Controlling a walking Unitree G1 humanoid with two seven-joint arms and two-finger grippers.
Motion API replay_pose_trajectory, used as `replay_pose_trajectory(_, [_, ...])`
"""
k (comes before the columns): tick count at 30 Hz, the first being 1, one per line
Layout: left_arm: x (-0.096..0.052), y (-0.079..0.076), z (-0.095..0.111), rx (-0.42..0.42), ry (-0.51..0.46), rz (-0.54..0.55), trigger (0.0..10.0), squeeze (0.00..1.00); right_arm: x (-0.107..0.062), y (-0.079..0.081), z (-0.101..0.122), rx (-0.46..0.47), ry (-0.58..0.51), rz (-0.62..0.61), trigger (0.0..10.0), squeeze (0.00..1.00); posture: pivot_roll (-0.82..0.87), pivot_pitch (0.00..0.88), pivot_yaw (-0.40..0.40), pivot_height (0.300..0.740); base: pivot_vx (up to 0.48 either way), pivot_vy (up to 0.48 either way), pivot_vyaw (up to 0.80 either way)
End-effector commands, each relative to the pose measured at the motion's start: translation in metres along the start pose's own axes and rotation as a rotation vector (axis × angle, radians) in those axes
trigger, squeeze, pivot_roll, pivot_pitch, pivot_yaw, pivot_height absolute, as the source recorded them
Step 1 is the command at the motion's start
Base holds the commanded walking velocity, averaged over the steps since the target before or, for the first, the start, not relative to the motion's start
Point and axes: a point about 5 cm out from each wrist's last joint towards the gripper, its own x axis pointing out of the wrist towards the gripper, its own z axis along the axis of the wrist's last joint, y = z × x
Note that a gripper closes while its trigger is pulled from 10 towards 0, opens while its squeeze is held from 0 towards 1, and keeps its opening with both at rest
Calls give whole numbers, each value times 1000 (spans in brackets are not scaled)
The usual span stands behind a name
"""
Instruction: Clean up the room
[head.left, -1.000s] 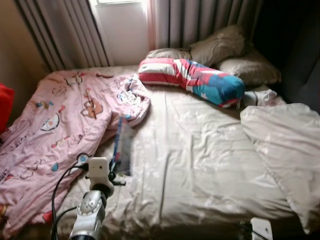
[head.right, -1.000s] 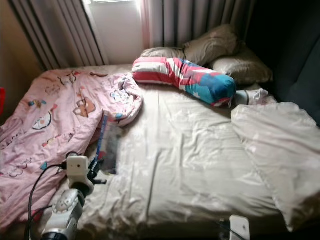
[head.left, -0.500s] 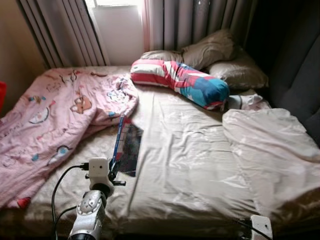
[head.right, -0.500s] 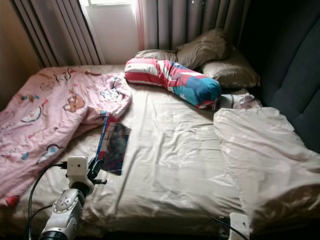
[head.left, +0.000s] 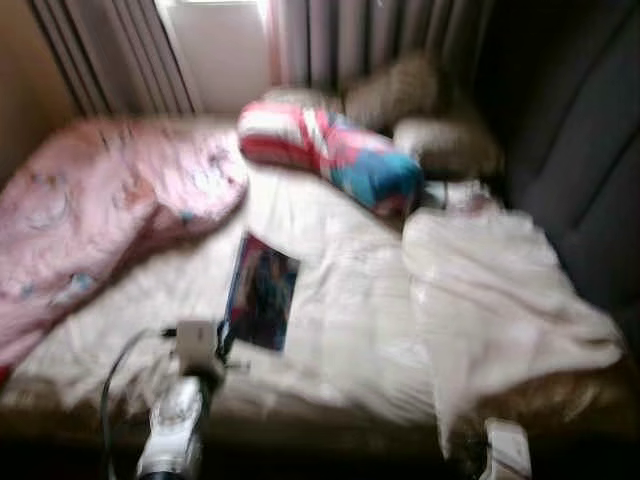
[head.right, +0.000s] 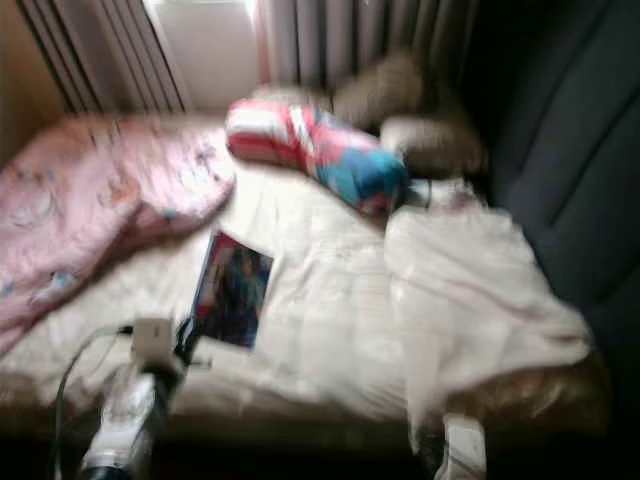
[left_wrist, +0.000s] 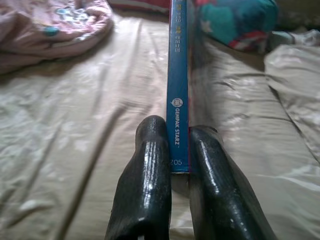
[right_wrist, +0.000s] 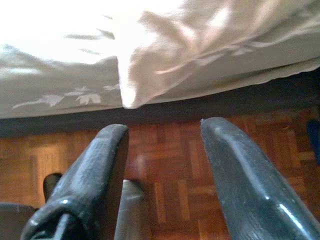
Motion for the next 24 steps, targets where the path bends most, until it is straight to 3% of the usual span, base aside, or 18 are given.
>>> replay_pose_trajectory(1, [5,0,13,6,-64,1,10000,0,-2,-8,-5,-2,17,-22,10000,0,-80,0,36,740,0,-368,0])
replay_pose_trajectory(14, [5,-1,13,14,-60,2,10000,0,-2,-6,-4,-11,16,-18,10000,0,-78,0,32,740,0,-360,0])
replay_pose_trajectory(24, [5,-3,14,-16,-67,-32,10000,0,-1,-5,-4,-12,17,-15,10000,0,-76,0,33,740,0,0,0])
